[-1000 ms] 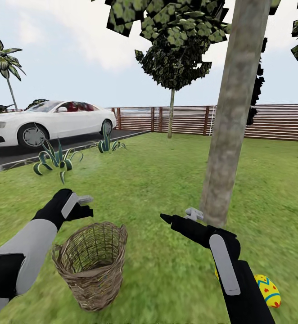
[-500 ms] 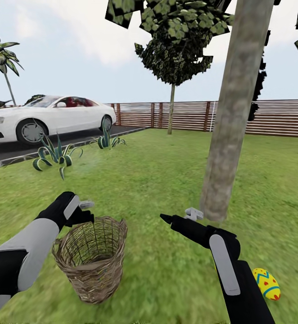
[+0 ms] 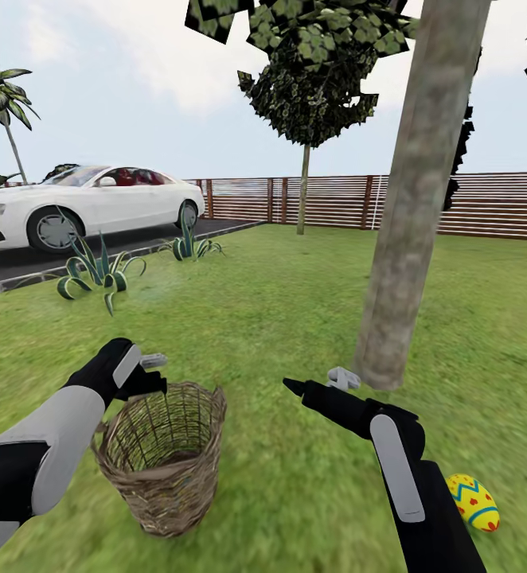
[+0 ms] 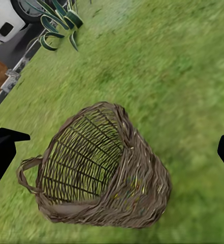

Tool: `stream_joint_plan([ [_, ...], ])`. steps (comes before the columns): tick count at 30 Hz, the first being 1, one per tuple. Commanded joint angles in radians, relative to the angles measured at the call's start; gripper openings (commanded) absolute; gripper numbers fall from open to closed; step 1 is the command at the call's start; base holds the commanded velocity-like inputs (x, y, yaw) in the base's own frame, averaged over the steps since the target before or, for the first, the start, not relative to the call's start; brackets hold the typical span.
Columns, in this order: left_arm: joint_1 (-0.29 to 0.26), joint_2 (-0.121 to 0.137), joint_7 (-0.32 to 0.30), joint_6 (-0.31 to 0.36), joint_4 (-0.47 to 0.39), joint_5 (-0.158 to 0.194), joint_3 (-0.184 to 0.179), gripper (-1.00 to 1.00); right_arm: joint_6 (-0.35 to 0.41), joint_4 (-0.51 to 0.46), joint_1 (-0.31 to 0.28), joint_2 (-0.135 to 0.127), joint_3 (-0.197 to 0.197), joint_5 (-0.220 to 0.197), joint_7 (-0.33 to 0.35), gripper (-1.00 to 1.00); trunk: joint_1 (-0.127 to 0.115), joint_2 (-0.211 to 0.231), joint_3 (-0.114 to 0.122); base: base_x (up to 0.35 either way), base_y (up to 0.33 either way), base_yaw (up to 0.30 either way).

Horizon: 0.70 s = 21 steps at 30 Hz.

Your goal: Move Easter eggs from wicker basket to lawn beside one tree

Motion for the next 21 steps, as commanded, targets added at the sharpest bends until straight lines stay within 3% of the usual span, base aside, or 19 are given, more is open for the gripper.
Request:
stream_joint_plan([
  [1,0.0,0.0,0.009,0.003,-0.001,0.011,0.0,1.0,0.004,-0.001,-0.001,0.001,-0.001,-0.001,-0.001,1.0,0.0,0.0,-0.001,0.194,0.082,0.0],
  [21,0.0,-0.004,0.005,0.015,0.004,0.009,0.0,1.0,0.004,-0.001,-0.001,0.001,0.001,-0.001,-0.001,1.0,0.0,0.0,-0.001,0.14,0.059,0.0],
])
